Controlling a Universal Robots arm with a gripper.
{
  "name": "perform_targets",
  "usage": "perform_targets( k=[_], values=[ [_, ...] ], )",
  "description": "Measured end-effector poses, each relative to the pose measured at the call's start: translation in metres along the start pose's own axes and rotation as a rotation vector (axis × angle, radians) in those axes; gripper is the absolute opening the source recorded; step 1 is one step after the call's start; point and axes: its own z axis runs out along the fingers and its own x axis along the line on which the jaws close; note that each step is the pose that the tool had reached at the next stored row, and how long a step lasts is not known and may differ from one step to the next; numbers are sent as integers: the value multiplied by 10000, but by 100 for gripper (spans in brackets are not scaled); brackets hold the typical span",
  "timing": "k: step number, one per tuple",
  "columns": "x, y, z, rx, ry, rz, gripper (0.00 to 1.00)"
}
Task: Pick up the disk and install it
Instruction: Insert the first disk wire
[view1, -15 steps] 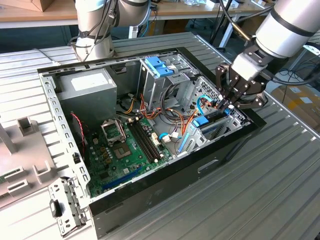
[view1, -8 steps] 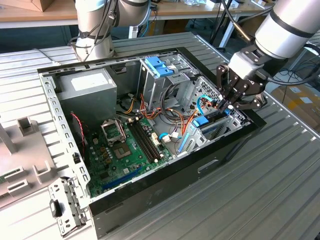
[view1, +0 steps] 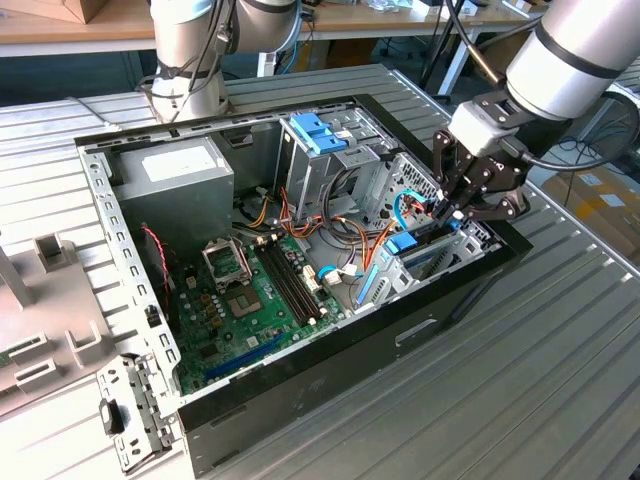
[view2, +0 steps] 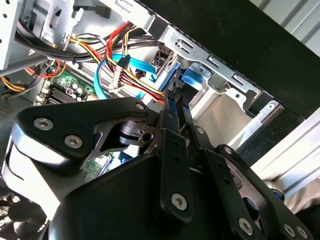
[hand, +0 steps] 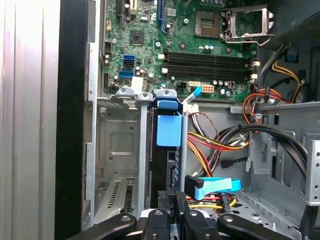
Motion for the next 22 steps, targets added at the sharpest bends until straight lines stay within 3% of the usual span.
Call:
perform_targets(
  k=[5,22],
  values=[
    [-6,8,18,26,-1,278,17],
    [-17,23,39,19,-13,198,17]
  ],
)
